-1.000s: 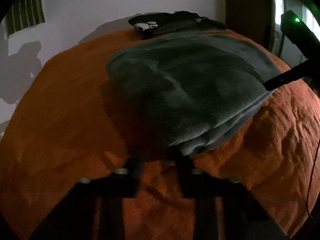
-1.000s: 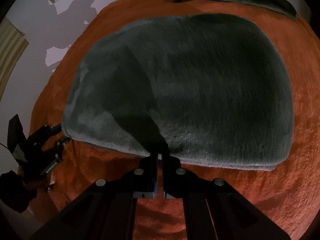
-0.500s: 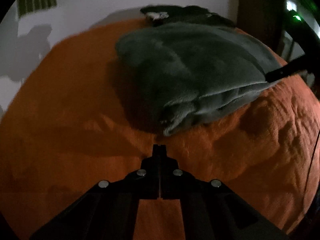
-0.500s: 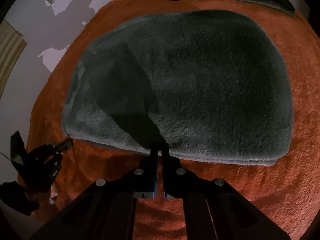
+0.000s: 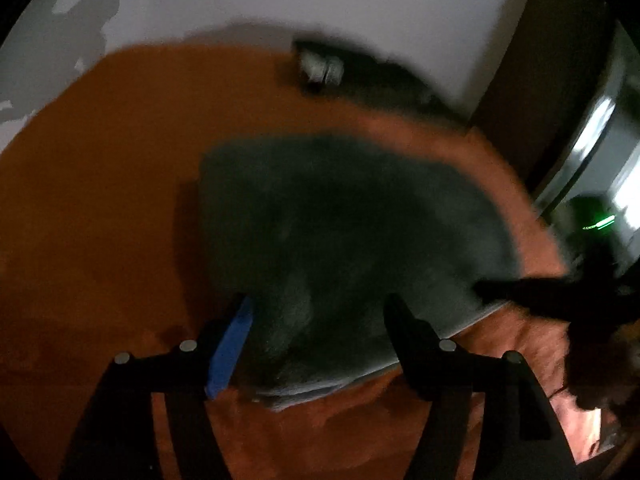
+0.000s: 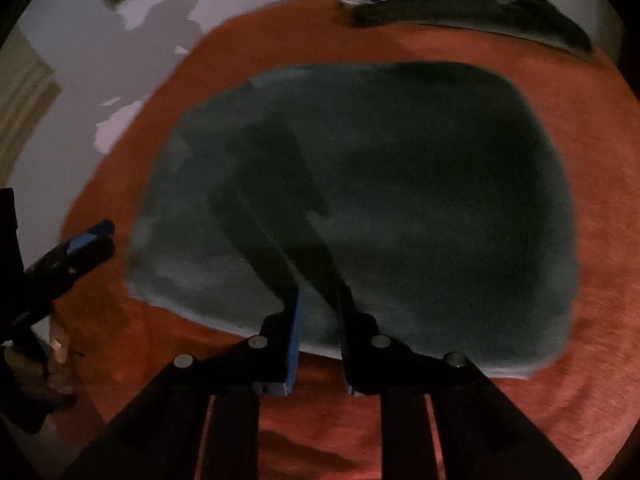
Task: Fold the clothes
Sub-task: 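Grasp the edge of the folded grey garment with both grippers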
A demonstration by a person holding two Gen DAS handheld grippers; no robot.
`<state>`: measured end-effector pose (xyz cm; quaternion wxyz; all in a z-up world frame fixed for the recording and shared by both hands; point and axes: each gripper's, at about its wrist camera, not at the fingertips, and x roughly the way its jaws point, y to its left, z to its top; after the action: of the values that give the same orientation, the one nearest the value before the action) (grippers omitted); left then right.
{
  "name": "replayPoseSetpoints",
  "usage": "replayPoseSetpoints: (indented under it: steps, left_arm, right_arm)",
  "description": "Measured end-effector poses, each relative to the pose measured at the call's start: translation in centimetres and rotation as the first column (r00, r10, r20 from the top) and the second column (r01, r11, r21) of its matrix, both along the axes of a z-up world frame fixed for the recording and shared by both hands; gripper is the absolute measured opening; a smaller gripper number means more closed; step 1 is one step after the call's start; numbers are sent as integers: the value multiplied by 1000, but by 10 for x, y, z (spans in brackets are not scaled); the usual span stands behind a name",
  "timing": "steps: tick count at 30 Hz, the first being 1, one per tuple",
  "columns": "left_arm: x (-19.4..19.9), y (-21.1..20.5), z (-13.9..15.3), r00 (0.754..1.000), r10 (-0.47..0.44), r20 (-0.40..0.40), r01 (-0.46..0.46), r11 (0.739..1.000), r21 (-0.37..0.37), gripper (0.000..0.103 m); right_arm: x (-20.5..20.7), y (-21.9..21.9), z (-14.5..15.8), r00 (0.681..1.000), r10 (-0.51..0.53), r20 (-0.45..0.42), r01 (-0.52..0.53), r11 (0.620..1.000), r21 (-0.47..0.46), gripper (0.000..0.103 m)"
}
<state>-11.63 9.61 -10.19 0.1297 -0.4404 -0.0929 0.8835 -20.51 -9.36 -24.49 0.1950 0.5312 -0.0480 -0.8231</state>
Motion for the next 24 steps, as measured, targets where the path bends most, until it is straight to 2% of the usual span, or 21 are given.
replayPoseSetpoints:
  steps: [1,2,4,6,9,11,12,13,15,16,18,19,20,22,24]
  left_arm:
    - [-6,1,-6,999,3,34,-3,1000,-6,58]
    - [-12,3,-11,998,6,65,-5,1000,-12,58]
    - [-17,3,2,999,-27,39,28,999,-26,58]
    - [-31,9,16,998,-61,24,63,995,-77,60]
    - [-76,39,26,990,-136,49,140,984,-111,61]
    - [-105,63,27,983,-166,79,175,977,-124,61]
    - [-120,76,23,982,-164,95,175,977,-118,61]
    - [-134,88,18,981,-161,112,174,978,-113,61]
    - [-160,100,-6,982,-105,158,127,983,-133,61]
    - [-172,104,-22,980,-70,184,99,983,-154,62]
    - [-182,99,-39,977,-56,205,81,990,-114,62]
    - [-183,96,-34,977,-51,209,73,992,-98,62]
    - [-183,92,-28,976,-46,211,64,994,-83,62]
    - [-175,81,0,984,-27,177,39,997,-66,62]
    - [-170,70,11,983,-34,181,50,995,-84,62]
  right_arm:
    - [-1,17,1,999,-47,-11,47,999,14,13]
    - [-2,39,2,994,-107,-27,108,993,36,13]
    - [-7,84,4,975,-221,-35,223,972,75,4]
    - [-17,111,9,959,-283,-31,284,953,103,9]
    - [-38,115,39,965,-251,-76,252,968,8,9]
    - [-61,93,56,979,-179,-100,171,982,-81,12]
    - [-74,78,57,985,-139,-101,130,987,-94,13]
    - [-86,64,55,989,-111,-95,104,991,-81,13]
    - [-106,45,35,993,-104,-59,106,994,17,13]
    - [-112,47,24,993,-112,-40,113,993,15,13]
    - [-124,51,3,992,-128,-3,128,992,11,12]
    - [-128,53,-2,991,-133,11,133,991,6,11]
    - [-127,55,6,991,-132,8,132,991,-5,11]
    - [-115,58,34,991,-131,-39,130,991,-18,11]
    - [-96,59,51,989,-120,-84,120,993,0,12]
